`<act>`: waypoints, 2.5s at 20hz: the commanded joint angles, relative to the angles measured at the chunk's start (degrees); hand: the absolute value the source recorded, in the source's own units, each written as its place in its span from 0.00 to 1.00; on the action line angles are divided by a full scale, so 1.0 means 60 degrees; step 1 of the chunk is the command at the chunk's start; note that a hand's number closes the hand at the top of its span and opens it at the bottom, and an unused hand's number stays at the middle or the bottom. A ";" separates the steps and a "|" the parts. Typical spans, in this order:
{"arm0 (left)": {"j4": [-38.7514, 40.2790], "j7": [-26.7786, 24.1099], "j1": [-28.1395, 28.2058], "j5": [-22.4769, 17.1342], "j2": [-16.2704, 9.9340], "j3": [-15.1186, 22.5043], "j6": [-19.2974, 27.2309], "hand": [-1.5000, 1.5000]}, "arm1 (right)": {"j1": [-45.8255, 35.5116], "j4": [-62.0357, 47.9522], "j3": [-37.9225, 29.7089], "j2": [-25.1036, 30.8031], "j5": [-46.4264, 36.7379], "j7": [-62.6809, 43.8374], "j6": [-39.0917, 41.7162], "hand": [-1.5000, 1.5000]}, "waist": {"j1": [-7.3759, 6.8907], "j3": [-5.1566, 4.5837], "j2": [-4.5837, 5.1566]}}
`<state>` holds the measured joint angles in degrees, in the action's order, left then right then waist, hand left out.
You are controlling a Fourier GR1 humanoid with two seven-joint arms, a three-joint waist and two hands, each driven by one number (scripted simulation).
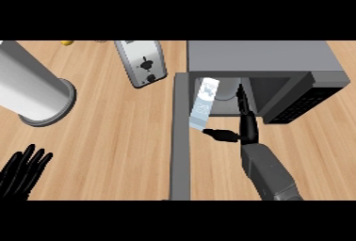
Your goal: Pick up the milk, place it into the microwave and close the microwave
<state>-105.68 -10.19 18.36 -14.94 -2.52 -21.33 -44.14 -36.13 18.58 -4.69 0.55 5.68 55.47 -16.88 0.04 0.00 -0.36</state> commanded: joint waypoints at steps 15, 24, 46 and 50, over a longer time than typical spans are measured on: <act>-0.0012 0.0553 -0.1652 0.2161 0.0414 0.2364 0.0601 1.00 | 0.6637 0.7978 0.1987 0.0666 0.0987 -0.1001 0.2003 1.00 | 0.0327 -0.0018 0.0004; 0.1117 -0.0206 -0.2617 0.4100 0.0419 0.3759 0.1656 1.00 | 0.9124 1.1311 0.1358 0.1761 0.2115 -0.2183 0.2648 0.00 | 0.0153 -0.0007 0.0043; 0.7358 0.0884 -0.8067 0.2303 0.0416 1.1521 0.8223 1.00 | 0.9222 1.4522 0.0847 0.2857 0.2594 -0.3795 0.3282 0.00 | 0.0695 -0.0015 0.0156; 0.7862 0.0761 -0.8581 0.1213 0.0415 1.2524 0.9037 0.00 | 0.9336 1.5193 0.0827 0.3276 0.2980 -0.4147 0.3831 0.00 | 0.1004 -0.0023 0.0197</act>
<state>-61.85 -7.22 -29.60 -1.85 -0.53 47.08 5.14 20.35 106.87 0.23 18.38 21.66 32.61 3.58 4.56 -0.10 0.52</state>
